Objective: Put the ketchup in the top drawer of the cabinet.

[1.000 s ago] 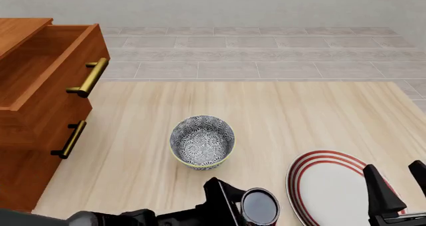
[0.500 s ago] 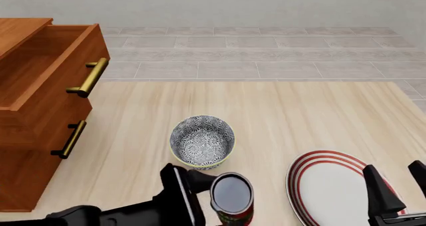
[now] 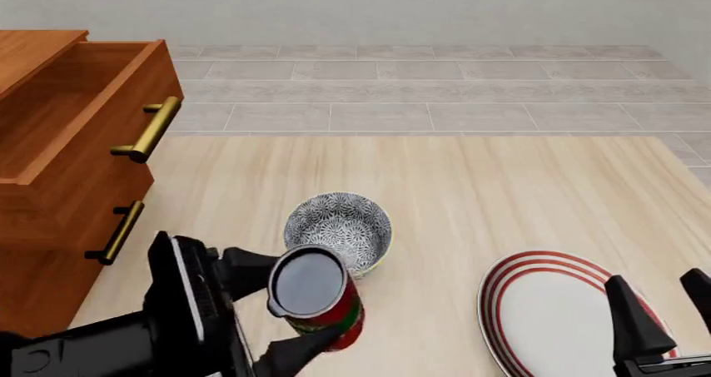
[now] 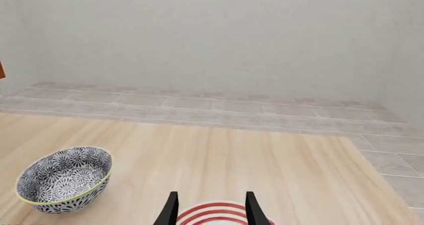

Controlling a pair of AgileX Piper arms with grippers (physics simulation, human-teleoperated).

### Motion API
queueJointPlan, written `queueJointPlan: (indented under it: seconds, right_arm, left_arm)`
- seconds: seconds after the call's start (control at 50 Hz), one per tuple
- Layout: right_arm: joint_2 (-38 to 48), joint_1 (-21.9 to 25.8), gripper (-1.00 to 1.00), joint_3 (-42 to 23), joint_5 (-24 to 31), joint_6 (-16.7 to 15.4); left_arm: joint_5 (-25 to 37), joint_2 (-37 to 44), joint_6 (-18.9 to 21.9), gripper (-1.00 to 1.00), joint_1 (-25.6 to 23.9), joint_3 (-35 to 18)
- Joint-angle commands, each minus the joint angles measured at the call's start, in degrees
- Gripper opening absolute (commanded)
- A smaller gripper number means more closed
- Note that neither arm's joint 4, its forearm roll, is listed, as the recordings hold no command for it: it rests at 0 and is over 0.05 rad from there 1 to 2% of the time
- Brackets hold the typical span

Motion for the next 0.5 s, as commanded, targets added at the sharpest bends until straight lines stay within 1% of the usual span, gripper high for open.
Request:
queueJointPlan:
  seconds: [0.02,0.04,0.06,0.1,0.14,0.26,0.34,0.38,0.44,0.46,0.48,0.5]
  right_arm:
    - [-0.18,0.19,1.00,0.78,-0.43,0.06]
    - [-0.18,0.19,1.00,0.79,-0.44,0.06]
    - [-0.18,0.08,1.00,0.80,-0.38,0.11]
    - [-0.11,-0.04,1.00,0.83,-0.41,0.17]
    - [-0.07,0.07,1.00,0.13,0.30,0.20]
    - [-0.17,0.40,1.00,0.02,0.52,0.11]
    - [-0.06,0.19,1.00,0.65,-0.12,0.09]
    - [-0.01,0.23,1.00,0.71,-0.15,0.07]
    - [0.06,0.39,1.00,0.59,-0.02,0.04]
    - [0.23,0.45,1.00,0.55,-0.07,0.05]
    - [0.24,0.45,1.00,0.50,-0.03,0.06]
    - [0.21,0.42,1.00,0.37,0.14,0.08]
  left_arm:
    - [14.40,-15.27,1.96,-1.00,7.64,0.04]
    - [14.44,-15.30,1.96,-1.00,7.64,0.03]
    - [16.20,-16.01,0.66,-1.00,9.02,-0.56]
    - [18.77,-18.88,1.65,-1.00,10.54,-1.97]
    - [21.49,-20.71,1.05,-1.00,12.33,-3.95]
    - [25.31,-22.80,2.16,-1.00,14.33,-6.75]
    - [28.40,-24.59,2.41,-1.00,16.92,-8.67]
    - [30.66,-25.16,2.11,-1.00,18.16,-10.44]
    - [33.45,-25.84,3.17,-1.00,18.93,-12.58]
    - [35.05,-25.20,2.16,-1.00,19.17,-13.93]
    - [35.71,-25.31,2.46,-1.00,19.30,-14.75]
    - [36.85,-26.24,4.01,-1.00,20.81,-15.67]
